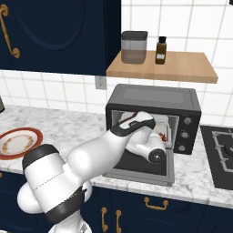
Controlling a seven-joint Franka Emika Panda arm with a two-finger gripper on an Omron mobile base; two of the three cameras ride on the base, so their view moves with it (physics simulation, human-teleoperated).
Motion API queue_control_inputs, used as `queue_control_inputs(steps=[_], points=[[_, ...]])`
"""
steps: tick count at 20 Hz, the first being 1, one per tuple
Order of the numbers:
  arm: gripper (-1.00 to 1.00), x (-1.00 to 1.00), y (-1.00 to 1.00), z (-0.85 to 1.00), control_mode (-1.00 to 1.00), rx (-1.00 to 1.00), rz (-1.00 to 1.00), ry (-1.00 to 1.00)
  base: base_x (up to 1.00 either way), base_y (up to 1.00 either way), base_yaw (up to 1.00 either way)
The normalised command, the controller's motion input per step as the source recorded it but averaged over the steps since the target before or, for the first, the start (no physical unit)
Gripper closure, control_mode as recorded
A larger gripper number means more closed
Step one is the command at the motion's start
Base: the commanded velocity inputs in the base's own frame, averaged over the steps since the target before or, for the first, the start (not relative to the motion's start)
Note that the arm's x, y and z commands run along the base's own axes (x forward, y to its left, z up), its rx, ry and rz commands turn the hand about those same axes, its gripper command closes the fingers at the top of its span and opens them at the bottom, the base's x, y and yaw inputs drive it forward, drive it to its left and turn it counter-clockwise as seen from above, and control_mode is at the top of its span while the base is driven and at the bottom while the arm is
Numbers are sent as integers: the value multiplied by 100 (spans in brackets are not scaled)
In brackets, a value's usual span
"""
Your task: Pick up the kebab skewer and baguette bread, and place them inside the toaster oven. Close the toaster oven door and start by setting the timer.
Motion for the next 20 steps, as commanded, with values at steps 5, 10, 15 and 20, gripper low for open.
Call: queue_control_inputs(steps=[5, 10, 15, 20], points=[[-100, -12, 0, 6, -100, 0, 0, 13, 0, 0, 0], [-100, -15, 0, 0, -100, 0, 0, 11, 0, 0, 0], [-100, -16, -3, 26, -100, 0, 0, 5, 0, 0, 0], [-100, -10, 0, 46, -100, 0, 0, 0, 0, 0, 0]])
